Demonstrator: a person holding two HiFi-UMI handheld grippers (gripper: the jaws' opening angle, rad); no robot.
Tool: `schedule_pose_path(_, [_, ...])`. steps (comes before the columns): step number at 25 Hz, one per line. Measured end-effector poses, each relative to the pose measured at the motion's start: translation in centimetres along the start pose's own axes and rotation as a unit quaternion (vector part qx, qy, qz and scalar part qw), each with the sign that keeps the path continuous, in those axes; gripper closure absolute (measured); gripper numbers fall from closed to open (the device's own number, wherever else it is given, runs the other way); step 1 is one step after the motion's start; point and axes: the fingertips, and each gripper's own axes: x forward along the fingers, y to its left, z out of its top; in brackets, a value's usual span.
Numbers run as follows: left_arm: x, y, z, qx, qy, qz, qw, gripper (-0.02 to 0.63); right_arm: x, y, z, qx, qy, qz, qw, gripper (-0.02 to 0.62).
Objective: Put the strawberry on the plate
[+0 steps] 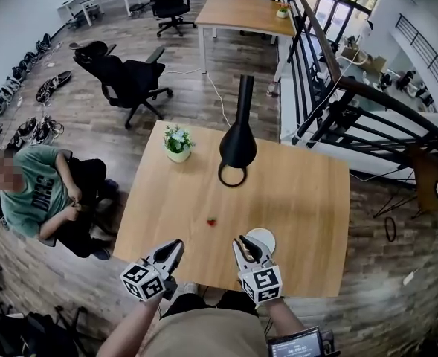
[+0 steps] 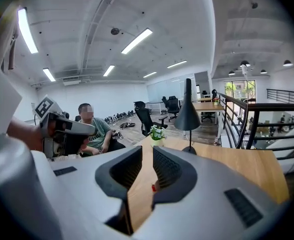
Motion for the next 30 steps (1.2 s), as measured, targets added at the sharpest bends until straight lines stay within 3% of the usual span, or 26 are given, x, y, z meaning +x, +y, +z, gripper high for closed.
schedule_pose_path(17, [3.8,1.6,-0.9,-0.01,-0.001,0.055,0.9984,0.6,5.6,-2.9,-3.7,-0.035,0.051,0.074,0.995,0.543])
schedule_pose_path(22, [3.3,2.7,-1.4,-0.013,0.002,0.081,0.9966,0.601,8.0,-2.4,-6.5,-0.051,0.082,0.096,0.991,0.541])
schedule_pose_path(24, [3.2,3.2,-1.7,-0.016,0.005,0.089,0.9959,0.6,9.1,-2.3,-7.9,-0.057,0.098,0.106,0.988,0.492])
schedule_pose_path(30, [2.9,4.0,-2.4,-0.016,0.015,0.105,0.9943,0.6,12.3,-2.3,-11.9,-0.085,0.136,0.119,0.98,0.492])
